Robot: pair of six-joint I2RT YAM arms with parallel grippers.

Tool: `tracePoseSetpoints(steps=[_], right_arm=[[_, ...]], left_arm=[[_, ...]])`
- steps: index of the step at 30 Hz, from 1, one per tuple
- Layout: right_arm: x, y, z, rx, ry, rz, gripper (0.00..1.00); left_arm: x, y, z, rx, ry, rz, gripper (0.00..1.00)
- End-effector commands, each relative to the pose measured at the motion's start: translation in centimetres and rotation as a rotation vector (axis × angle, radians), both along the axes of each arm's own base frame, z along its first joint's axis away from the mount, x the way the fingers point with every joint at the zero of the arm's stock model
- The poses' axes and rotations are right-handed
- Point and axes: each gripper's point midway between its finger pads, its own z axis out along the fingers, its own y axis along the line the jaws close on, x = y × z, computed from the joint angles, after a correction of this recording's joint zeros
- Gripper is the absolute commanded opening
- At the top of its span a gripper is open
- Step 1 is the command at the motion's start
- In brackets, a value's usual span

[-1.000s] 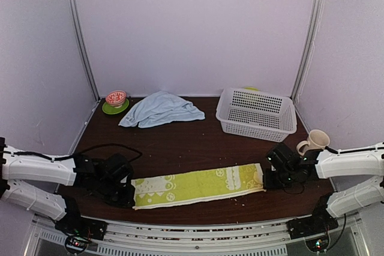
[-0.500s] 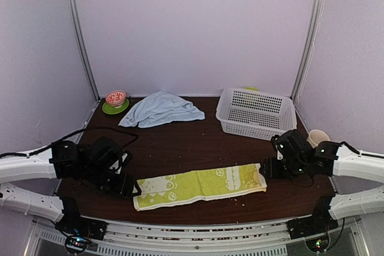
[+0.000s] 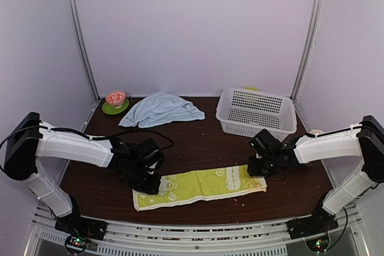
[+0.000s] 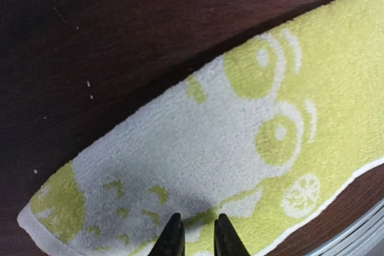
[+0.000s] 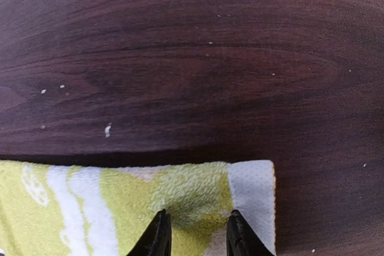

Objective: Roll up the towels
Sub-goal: Smooth out the towel at the center of the board.

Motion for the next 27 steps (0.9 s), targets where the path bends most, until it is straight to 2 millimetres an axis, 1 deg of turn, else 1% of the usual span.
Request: tracePoseSetpoints(steps=[1, 3, 7, 9, 12, 15, 18, 21, 24, 27], right_arm=[[1.5, -1.4, -1.3, -0.053, 0.000, -0.062, 0.32], [1.8, -2.1, -2.2, -0.081, 0.027, -0.076, 0.31], [2.7, -3.2, -3.0, -0.105, 0.053, -0.110, 0.31], [3.3, -3.1, -2.9, -0.107, 0.055, -0.115, 0.31], [3.7, -3.1, -2.6, -0.109, 0.053, -0.121, 0.32], [3.7, -2.7, -1.6, -0.075, 0.039, -0.121, 0.39], [3.2, -2.4, 0.4, -0.027, 0.001, -0.114, 0.47], [2.2, -1.8, 2.1, 0.007, -0.035, -0.086, 0.50], [0.7, -1.4, 2.1, 0.028, -0.031, -0.065, 0.48], [-0.8, -1.3, 1.1, 0.042, -0.020, -0.059, 0.45]], left_arm=[[0.5, 0.9, -1.3, 0.047, -0.014, -0.016, 0.16], [0.5, 1.8, -1.8, 0.088, -0.010, -0.025, 0.16], [0.8, 2.9, -2.6, 0.139, -0.010, -0.046, 0.15], [1.3, 3.1, -2.9, 0.148, -0.004, -0.051, 0.15], [2.1, 3.3, -3.4, 0.169, -0.005, -0.060, 0.15], [2.8, 3.1, -3.2, 0.179, -0.012, -0.071, 0.15], [3.5, 2.5, -2.3, 0.169, -0.042, -0.087, 0.17], [4.1, 2.4, -1.9, 0.183, -0.061, -0.107, 0.19], [4.4, 2.3, -2.2, 0.204, -0.060, -0.125, 0.20], [4.7, 2.3, -2.5, 0.215, -0.061, -0.128, 0.20]])
